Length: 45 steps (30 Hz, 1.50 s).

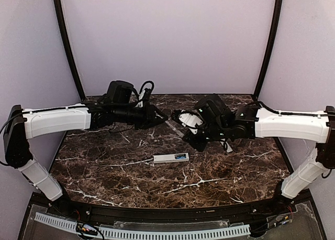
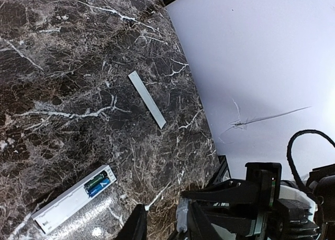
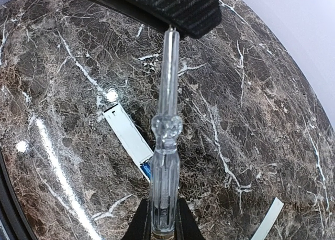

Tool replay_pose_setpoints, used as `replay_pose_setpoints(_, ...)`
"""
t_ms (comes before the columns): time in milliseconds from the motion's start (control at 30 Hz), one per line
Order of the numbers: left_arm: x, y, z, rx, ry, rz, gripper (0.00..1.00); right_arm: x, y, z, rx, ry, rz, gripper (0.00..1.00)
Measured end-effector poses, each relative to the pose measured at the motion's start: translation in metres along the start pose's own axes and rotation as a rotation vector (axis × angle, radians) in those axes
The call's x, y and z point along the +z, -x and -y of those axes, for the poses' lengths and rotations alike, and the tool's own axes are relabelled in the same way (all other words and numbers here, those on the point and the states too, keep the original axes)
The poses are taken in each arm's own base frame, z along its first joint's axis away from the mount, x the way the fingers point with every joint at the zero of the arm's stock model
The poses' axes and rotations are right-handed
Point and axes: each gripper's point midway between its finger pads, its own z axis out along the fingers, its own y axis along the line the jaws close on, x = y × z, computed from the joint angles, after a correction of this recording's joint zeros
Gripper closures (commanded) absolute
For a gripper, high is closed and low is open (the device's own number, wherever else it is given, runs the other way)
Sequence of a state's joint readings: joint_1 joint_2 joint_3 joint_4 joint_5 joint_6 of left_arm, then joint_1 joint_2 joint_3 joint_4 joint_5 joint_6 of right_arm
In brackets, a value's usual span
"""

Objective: Unload the batteries from the remote control

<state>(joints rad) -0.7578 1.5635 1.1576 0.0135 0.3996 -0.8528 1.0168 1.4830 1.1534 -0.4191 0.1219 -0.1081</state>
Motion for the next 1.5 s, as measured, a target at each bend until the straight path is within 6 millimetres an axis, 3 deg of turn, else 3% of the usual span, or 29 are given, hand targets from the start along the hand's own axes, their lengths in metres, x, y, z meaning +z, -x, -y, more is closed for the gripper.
replay_pose_setpoints(333,0.002,0.003,-0.002,-0.023,0.005,0.016,0.99,0.004,-0.001,0.002,-0.015,-0.026,-0.014,1.0)
replay_pose_setpoints(533,0.002,0.005,0.0,-0.04,-0.003,0.022,1.0,0.009,-0.002,0.002,-0.023,-0.047,-0.026,0.98)
replay_pose_setpoints(733,0.002,0.008,0.002,-0.034,-0.018,0.039,1.0,0.009,-0.001,0.003,-0.002,-0.057,-0.025,0.37)
replay_pose_setpoints(833,0.003,0.007,0.0,-0.026,-0.027,0.053,1.0,0.01,0.0,0.001,0.026,-0.045,-0.02,0.19)
replay_pose_setpoints(1000,-0.001,0.004,-0.002,0.0,-0.054,0.079,1.0,0.009,-0.003,-0.002,0.128,0.03,0.003,0.02)
replay_pose_setpoints(1133,-0.01,0.008,0.007,0.041,-0.103,0.121,1.0,-0.009,0.001,0.011,0.289,0.106,0.085,0.01)
replay_pose_setpoints(1267,-0.02,0.01,0.015,0.079,-0.168,0.158,1.0,-0.033,0.025,0.024,0.45,0.188,0.226,0.01)
replay_pose_setpoints(1400,-0.026,0.013,0.02,0.108,-0.23,0.185,1.0,-0.048,0.046,0.027,0.574,0.3,0.345,0.02)
replay_pose_setpoints(1500,-0.029,0.014,0.023,0.123,-0.265,0.193,1.0,-0.051,0.051,0.024,0.651,0.385,0.387,0.02)
